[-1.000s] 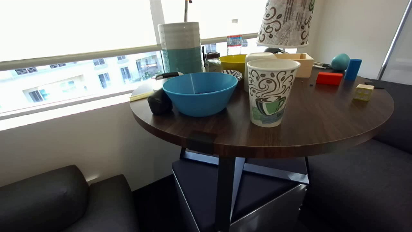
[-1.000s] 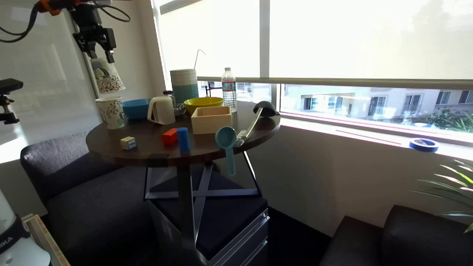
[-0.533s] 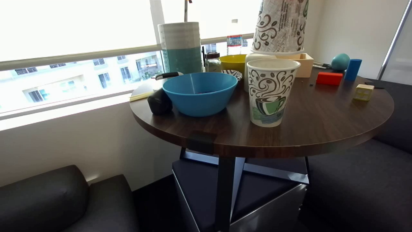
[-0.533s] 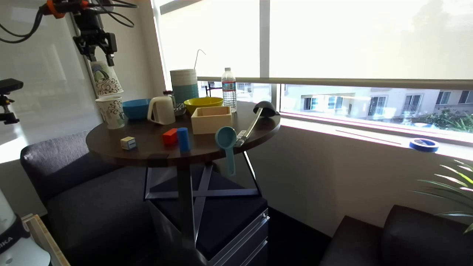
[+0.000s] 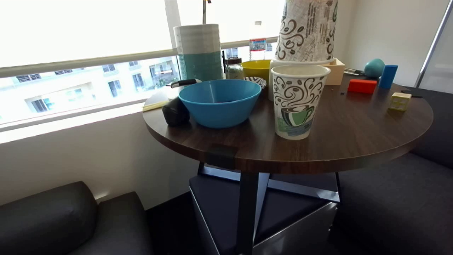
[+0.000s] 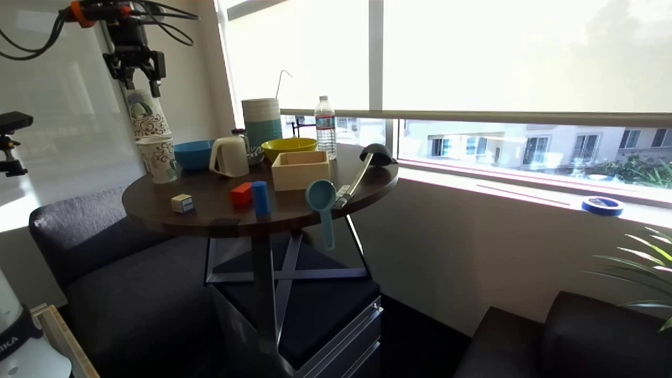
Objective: Pick up the upside down paper cup and put it as it is on the paper cup to the left
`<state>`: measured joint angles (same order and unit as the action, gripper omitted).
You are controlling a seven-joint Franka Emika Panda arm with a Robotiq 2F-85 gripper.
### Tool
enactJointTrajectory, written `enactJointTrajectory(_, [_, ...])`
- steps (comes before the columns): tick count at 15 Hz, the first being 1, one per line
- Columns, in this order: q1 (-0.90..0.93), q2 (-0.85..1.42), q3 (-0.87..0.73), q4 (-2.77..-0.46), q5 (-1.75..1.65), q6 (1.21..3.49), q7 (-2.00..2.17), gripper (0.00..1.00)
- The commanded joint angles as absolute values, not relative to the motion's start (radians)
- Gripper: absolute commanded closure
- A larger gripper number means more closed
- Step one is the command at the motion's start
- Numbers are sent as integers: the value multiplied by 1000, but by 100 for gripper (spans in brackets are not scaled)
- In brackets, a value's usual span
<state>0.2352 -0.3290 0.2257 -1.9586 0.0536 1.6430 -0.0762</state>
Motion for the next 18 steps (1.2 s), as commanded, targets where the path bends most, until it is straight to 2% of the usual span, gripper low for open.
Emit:
enactJointTrajectory(1, [240,-306,222,-1924,78,1603,-93,60])
enactJointTrajectory(18, [241,-280,224,-1922,89,1620,-98,60])
